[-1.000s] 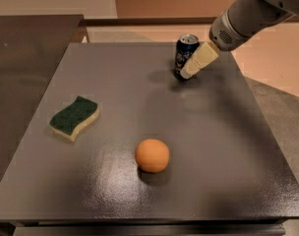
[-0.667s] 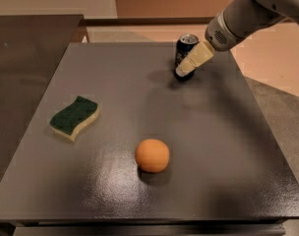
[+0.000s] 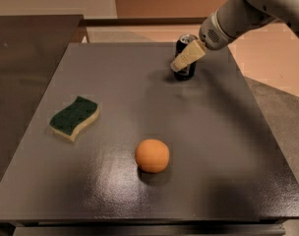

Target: Pick pepsi can

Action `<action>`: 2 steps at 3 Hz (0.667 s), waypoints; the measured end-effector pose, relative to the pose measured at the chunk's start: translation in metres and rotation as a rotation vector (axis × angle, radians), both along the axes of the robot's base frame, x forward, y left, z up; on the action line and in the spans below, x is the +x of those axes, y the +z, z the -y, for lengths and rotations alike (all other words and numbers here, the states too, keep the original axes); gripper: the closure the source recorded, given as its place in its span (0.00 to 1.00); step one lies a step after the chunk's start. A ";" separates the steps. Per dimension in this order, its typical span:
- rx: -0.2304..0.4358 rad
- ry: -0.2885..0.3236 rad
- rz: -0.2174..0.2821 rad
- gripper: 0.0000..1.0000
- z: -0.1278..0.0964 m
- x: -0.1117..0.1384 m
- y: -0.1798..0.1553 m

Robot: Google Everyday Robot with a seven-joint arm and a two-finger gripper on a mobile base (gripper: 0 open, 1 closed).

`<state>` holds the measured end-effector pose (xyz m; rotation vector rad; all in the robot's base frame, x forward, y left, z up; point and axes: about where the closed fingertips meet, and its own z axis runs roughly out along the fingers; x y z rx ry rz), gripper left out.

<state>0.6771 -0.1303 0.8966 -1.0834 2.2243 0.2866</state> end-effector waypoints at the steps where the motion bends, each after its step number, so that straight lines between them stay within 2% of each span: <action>1: 0.013 -0.008 -0.004 0.42 -0.002 0.004 0.000; 2: 0.019 -0.005 -0.003 0.64 -0.003 0.006 0.007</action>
Offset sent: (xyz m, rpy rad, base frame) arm 0.0073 -0.0002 0.0202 0.0269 -0.0059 -0.0088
